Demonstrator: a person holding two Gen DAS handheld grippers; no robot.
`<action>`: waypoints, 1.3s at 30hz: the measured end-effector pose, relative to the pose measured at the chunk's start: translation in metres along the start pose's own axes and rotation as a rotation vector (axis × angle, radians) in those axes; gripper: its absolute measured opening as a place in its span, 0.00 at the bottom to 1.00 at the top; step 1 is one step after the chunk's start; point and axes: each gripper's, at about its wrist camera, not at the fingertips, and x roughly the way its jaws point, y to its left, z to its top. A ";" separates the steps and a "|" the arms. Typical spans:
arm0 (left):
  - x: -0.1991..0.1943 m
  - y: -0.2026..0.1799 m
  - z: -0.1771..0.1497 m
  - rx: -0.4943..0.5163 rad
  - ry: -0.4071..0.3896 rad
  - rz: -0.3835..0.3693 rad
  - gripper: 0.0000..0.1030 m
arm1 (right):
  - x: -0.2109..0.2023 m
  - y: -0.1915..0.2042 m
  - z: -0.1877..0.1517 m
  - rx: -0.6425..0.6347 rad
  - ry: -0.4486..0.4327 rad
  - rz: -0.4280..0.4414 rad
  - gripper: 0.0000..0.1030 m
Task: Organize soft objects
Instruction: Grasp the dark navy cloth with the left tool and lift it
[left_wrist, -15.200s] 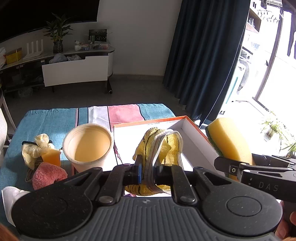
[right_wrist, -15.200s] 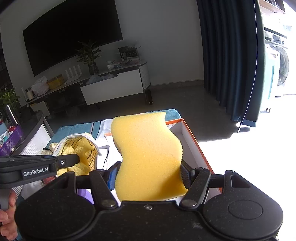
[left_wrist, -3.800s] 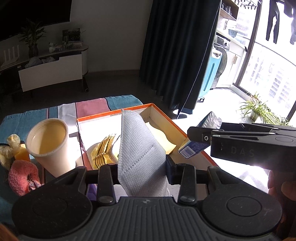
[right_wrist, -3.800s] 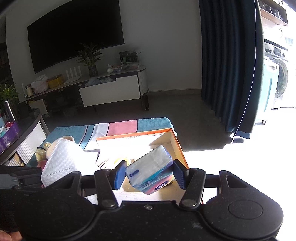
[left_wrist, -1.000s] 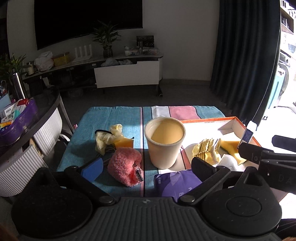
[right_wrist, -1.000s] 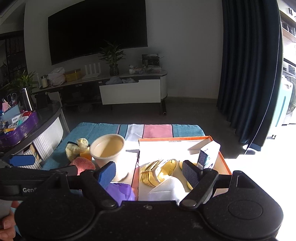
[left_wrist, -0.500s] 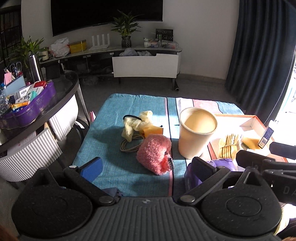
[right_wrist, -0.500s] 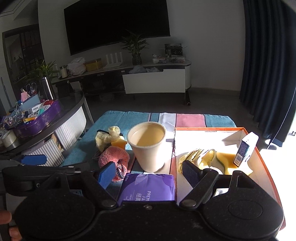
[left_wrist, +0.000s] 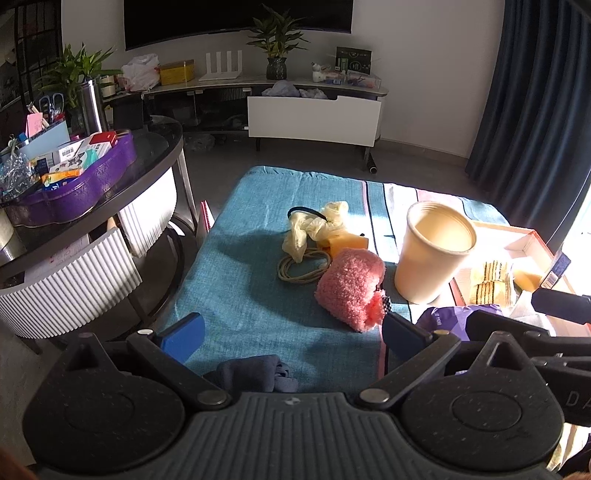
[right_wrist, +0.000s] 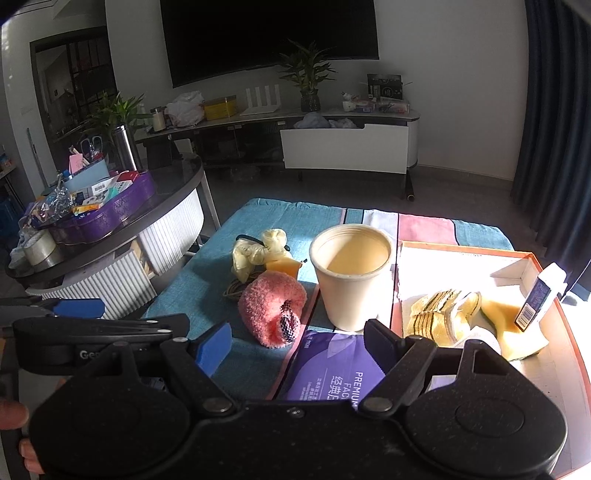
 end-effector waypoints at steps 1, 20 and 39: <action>0.001 0.003 -0.001 -0.004 0.003 0.002 1.00 | 0.001 0.002 0.000 -0.002 0.003 0.002 0.90; 0.013 0.055 -0.021 -0.108 0.079 0.038 1.00 | 0.006 0.001 -0.009 -0.004 0.031 0.026 0.90; 0.021 0.067 -0.049 -0.095 0.112 -0.026 1.00 | 0.004 -0.003 -0.017 0.016 0.050 0.063 0.90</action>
